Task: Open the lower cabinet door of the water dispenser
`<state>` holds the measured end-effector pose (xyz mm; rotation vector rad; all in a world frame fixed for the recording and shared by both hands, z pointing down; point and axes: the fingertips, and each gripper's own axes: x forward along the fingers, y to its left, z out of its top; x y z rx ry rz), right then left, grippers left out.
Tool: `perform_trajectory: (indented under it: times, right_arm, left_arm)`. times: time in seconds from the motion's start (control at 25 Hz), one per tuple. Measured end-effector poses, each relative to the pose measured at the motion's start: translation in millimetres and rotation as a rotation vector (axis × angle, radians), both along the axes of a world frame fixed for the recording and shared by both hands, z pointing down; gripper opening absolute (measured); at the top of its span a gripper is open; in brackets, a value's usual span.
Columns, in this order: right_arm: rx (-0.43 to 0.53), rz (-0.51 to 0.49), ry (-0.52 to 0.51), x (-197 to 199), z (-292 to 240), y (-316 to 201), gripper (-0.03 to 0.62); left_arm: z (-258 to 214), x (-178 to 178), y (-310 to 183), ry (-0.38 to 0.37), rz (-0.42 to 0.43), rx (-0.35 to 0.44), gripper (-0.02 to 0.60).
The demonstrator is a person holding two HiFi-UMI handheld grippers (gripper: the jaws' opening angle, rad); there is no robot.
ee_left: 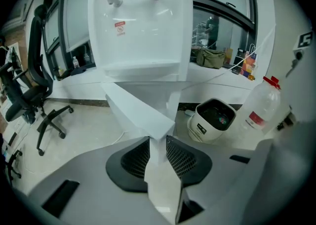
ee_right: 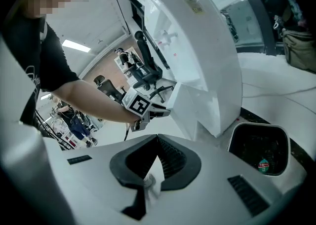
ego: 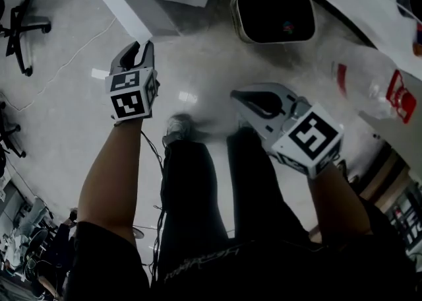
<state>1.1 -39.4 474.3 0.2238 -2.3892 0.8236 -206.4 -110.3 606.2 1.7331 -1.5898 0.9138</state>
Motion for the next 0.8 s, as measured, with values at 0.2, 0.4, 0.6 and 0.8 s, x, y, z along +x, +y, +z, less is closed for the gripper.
perform_trajectory:
  times: [0.2,0.4,0.6,0.8]
  right_arm:
    - [0.006,0.039,-0.002,-24.1,-2.7,6.2,0.012]
    - [0.014,0.064,-0.013,-52.1,-6.8,15.0,0.012]
    - [0.023,0.081,-0.01,-77.3,-9.4,24.7,0.012]
    - [0.035,0.107,-0.006,-98.4,-11.6,34.0,0.012]
  left_arm:
    - [0.8,-13.7,10.9,0.013,0.053,-0.02,0.103]
    - [1.1,-28.5,21.5,0.007,0.113,-0.036,0.103]
    - [1.9,-44.4,31.0,0.007,0.176,-0.054,0.103]
    - [2.9,-57.2,37.1,0.006,0.275,-0.071,0.103]
